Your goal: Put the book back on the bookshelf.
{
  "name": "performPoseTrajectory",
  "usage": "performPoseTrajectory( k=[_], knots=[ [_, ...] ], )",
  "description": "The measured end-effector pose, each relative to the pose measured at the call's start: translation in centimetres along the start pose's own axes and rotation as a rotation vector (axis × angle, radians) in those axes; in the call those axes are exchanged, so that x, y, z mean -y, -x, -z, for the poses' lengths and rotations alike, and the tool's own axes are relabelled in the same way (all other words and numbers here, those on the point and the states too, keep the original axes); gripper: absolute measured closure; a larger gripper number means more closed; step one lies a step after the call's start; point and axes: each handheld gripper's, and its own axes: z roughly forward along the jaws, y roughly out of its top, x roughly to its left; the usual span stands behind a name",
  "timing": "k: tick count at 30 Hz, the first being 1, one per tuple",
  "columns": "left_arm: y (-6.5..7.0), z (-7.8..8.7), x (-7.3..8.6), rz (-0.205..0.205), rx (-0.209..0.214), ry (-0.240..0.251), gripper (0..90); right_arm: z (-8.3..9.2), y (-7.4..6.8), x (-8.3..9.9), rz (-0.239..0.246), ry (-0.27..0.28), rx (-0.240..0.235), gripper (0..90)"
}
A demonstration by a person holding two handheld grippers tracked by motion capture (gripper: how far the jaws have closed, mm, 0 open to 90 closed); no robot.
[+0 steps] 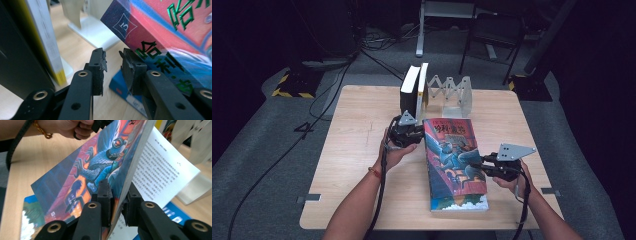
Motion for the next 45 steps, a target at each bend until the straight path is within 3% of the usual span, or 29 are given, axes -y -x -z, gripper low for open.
performPoseTrajectory(
  k=[4,7,15,21,24,31,38,39,45],
  knots=[
    [0.2,1.5,-1.6,-0.018,0.006,0.063,75.2,0.0,0.2,-0.6,0.046,0.029,0.045,80.5],
    [0.7,2.4,-2.2,-0.029,0.016,0.097,75.5,0.1,0.2,-0.6,0.060,0.056,0.051,81.3],
    [2.9,3.9,-2.3,-0.105,0.026,0.131,72.6,1.2,-1.3,0.5,0.119,0.078,0.084,82.0],
    [4.3,4.8,-2.2,-0.122,0.067,0.162,72.6,2.1,-2.6,1.4,0.163,0.101,0.111,82.8],
    [4.7,4.9,-2.9,-0.146,0.060,0.165,73.9,2.2,-2.9,1.4,0.188,0.101,0.121,82.8],
    [4.7,5.0,-4.2,-0.171,0.081,0.169,75.9,2.0,-2.6,1.5,0.173,0.106,0.151,82.8],
    [5.2,6.2,-6.1,-0.207,0.063,0.193,76.7,0.6,-1.6,0.9,0.157,0.123,0.239,83.6],
    [5.3,6.3,-6.1,-0.207,0.062,0.197,76.6,0.4,-1.5,0.9,0.160,0.124,0.259,83.7],
    [6.8,7.1,-5.3,-0.219,0.114,0.223,73.0,1.1,-2.2,1.5,0.185,0.124,0.255,83.8]
  ],
)
